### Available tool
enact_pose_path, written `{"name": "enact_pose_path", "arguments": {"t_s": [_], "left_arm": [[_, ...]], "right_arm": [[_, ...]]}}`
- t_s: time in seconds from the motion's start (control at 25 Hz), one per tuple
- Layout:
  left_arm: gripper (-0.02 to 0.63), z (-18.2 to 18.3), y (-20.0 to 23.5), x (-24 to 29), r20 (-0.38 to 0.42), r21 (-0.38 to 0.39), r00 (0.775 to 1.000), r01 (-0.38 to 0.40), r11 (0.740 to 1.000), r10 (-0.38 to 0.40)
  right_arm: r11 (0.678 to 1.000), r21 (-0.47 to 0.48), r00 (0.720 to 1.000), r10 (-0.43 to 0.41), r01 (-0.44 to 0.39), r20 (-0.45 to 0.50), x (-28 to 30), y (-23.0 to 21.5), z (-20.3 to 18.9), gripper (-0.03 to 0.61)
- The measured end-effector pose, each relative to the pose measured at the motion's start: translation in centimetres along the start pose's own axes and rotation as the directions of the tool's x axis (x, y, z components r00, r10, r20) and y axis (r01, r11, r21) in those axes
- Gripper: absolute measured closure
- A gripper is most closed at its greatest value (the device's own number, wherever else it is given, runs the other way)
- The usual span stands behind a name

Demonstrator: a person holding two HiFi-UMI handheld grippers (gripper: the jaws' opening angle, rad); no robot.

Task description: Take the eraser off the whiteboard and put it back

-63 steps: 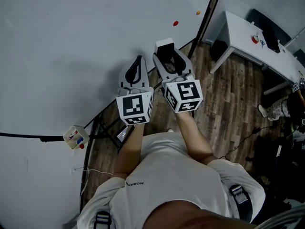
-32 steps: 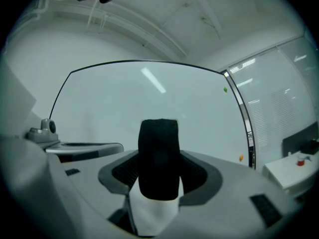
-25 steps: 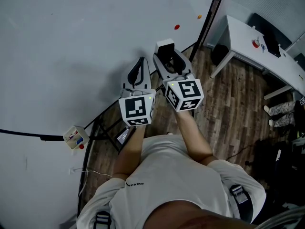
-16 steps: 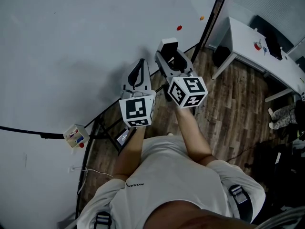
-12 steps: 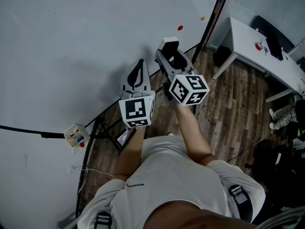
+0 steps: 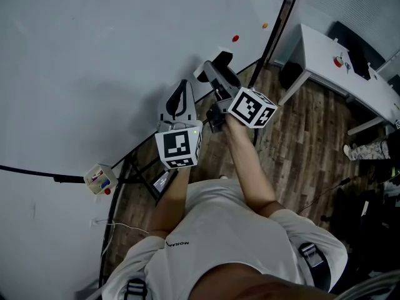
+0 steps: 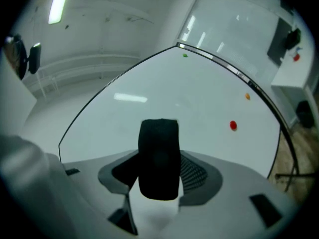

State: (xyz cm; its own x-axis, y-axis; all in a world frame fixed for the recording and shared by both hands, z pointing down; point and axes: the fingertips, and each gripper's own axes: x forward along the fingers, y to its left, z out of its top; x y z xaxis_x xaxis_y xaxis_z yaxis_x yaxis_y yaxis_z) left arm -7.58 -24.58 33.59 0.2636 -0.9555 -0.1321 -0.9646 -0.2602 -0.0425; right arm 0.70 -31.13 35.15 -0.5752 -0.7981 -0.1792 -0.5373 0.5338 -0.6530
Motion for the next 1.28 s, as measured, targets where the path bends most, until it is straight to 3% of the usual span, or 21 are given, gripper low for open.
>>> {"name": "enact_pose_path", "arguments": {"t_s": [0.2, 0.36, 0.56, 0.76, 0.88, 1.2, 1.28], "left_arm": [[0.611, 0.1, 0.3, 0.0, 0.001, 0.003, 1.0, -0.004, 1.0, 0.004], [0.611, 0.2, 0.6, 0.0, 0.004, 0.002, 1.0, -0.01, 1.0, 0.01], [0.611, 0.2, 0.5, 0.0, 0.004, 0.004, 1.0, -0.011, 1.0, 0.011], [0.611, 0.4, 0.8, -0.1, 0.006, 0.007, 1.0, -0.019, 1.0, 0.019], [0.611, 0.4, 0.8, -0.2, 0.005, 0.011, 1.0, -0.022, 1.0, 0.022], [0.611, 0.5, 0.9, -0.1, 0.006, 0.014, 1.0, -0.025, 1.0, 0.025], [0.611, 0.5, 0.9, -0.1, 0.007, 0.015, 1.0, -0.025, 1.0, 0.025]], "right_arm": [[0.984, 0.175, 1.0, 0.03, -0.03, -0.002, 0.7, -0.9, -0.5, 0.341], [0.935, 0.347, 0.997, 0.071, -0.073, 0.018, 1.2, -1.2, -0.8, 0.341], [0.881, 0.467, 0.997, 0.075, -0.078, 0.025, 1.8, -2.1, -1.3, 0.341], [0.805, 0.59, 0.998, 0.054, -0.053, 0.017, 2.3, -3.2, -2.5, 0.341], [0.764, 0.643, 0.998, 0.05, -0.056, 0.028, 2.4, -3.6, -2.7, 0.341], [0.686, 0.726, 0.999, 0.017, -0.049, 0.051, 3.2, -4.8, -2.6, 0.341], [0.678, 0.733, 0.999, 0.001, -0.041, 0.054, 3.3, -5.3, -2.6, 0.341]]}}
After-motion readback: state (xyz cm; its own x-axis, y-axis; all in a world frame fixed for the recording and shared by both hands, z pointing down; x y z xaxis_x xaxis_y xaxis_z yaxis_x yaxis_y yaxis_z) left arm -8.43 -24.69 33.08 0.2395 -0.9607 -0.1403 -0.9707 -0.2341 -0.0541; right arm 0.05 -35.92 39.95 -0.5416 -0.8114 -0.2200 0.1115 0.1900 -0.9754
